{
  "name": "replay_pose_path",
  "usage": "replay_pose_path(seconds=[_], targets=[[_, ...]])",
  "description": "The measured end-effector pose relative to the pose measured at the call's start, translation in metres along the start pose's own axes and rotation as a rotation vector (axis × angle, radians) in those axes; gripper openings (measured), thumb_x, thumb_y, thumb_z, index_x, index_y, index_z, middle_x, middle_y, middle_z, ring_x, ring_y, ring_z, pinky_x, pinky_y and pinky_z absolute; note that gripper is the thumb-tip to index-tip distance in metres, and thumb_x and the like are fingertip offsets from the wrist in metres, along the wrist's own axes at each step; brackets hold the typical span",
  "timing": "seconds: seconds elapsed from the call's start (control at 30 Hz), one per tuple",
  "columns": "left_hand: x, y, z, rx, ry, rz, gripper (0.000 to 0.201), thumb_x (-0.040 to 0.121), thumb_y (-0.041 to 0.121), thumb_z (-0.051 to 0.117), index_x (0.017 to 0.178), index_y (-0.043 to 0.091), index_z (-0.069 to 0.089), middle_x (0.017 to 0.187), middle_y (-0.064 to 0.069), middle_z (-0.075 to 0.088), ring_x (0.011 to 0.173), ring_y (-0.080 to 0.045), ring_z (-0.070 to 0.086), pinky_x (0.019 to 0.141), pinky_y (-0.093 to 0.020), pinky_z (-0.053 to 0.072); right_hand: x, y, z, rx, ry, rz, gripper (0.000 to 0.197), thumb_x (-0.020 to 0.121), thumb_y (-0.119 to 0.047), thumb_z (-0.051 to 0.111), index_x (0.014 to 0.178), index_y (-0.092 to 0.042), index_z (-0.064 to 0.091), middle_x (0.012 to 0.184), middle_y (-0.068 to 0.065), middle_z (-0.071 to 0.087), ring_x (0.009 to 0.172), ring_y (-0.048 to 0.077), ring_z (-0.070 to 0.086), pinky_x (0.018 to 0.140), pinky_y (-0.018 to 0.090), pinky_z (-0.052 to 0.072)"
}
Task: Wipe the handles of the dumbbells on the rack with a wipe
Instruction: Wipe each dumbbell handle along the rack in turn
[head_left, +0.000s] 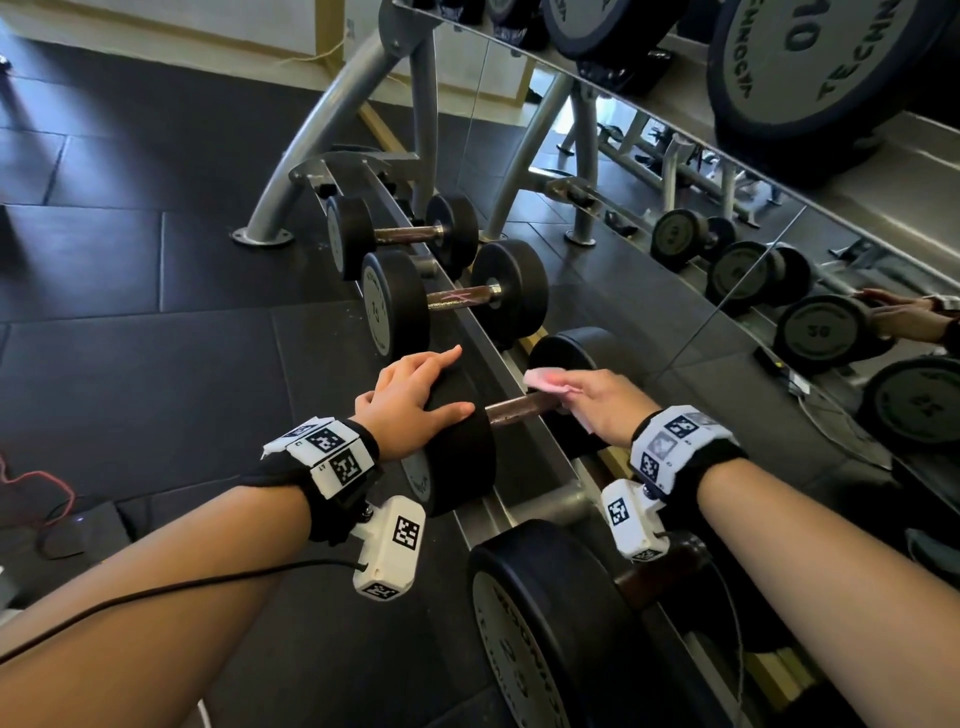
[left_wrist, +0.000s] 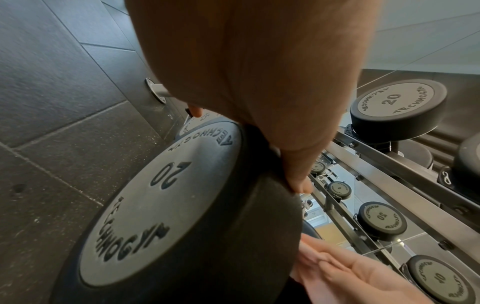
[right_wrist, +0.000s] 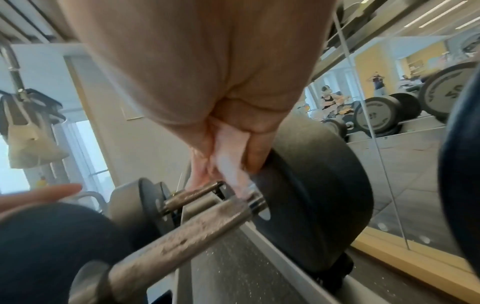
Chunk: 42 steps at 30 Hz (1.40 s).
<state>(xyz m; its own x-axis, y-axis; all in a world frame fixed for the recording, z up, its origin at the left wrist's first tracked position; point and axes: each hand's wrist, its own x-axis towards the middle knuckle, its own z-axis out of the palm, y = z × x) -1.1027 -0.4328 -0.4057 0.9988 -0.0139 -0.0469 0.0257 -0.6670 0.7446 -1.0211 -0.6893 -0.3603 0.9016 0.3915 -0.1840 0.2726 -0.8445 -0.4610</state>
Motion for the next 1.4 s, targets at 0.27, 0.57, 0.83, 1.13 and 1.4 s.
replay_pose_path(seconds=[0.27, 0.57, 0.83, 1.13, 1.4], targets=[[0.0, -0.001, 0.002, -0.01, 0.017, 0.005, 0.07, 0.091, 0.054, 0.057, 0.149, 0.053, 0.017, 0.154, 0.015, 0.024, 0.145, -0.016, 0.014, 0.113, -0.053, 0.016, 0.001, -0.011, 0.027, -0.34, -0.217, -0.192, 0.04, 0.103, -0.01, 0.041, 0.14, -0.018, 0.054, 0.14, 0.008, 0.056, 0.123, 0.022, 0.053, 0.087, -0.003, 0.018], [-0.001, 0.0, 0.0, 0.001, 0.004, 0.005, 0.07, 0.092, 0.055, 0.056, 0.149, 0.053, 0.015, 0.155, 0.013, 0.022, 0.145, -0.017, 0.014, 0.113, -0.053, 0.016, 0.01, -0.011, 0.013, -0.283, -0.101, -0.122, 0.046, 0.104, -0.01, 0.041, 0.144, -0.031, 0.048, 0.141, 0.01, 0.056, 0.128, 0.026, 0.053, 0.109, 0.028, 0.036], [0.0, 0.0, 0.0, -0.002, 0.0, 0.006, 0.071, 0.092, 0.054, 0.056, 0.15, 0.052, 0.016, 0.155, 0.013, 0.022, 0.145, -0.018, 0.013, 0.113, -0.054, 0.016, 0.012, -0.031, 0.008, -0.21, -0.084, -0.169, 0.038, 0.104, -0.02, 0.043, 0.141, -0.028, 0.052, 0.124, 0.007, 0.064, 0.097, 0.013, 0.06, 0.082, 0.017, 0.044], [0.0, 0.0, -0.001, 0.001, 0.004, 0.012, 0.071, 0.092, 0.053, 0.057, 0.15, 0.052, 0.016, 0.154, 0.013, 0.023, 0.144, -0.016, 0.014, 0.113, -0.053, 0.017, 0.02, -0.045, 0.022, -0.155, -0.341, -0.122, 0.033, 0.097, -0.036, 0.057, 0.129, -0.028, 0.054, 0.118, 0.003, 0.068, 0.102, 0.021, 0.065, 0.093, 0.036, 0.052], [-0.002, 0.002, -0.002, -0.004, -0.008, 0.016, 0.068, 0.093, 0.052, 0.057, 0.149, 0.053, 0.018, 0.155, 0.014, 0.022, 0.144, -0.015, 0.013, 0.113, -0.053, 0.015, 0.031, -0.035, 0.022, -0.236, -0.321, -0.179, 0.042, 0.091, -0.023, 0.068, 0.132, -0.03, 0.061, 0.131, -0.002, 0.064, 0.121, 0.014, 0.057, 0.107, 0.036, 0.044]])
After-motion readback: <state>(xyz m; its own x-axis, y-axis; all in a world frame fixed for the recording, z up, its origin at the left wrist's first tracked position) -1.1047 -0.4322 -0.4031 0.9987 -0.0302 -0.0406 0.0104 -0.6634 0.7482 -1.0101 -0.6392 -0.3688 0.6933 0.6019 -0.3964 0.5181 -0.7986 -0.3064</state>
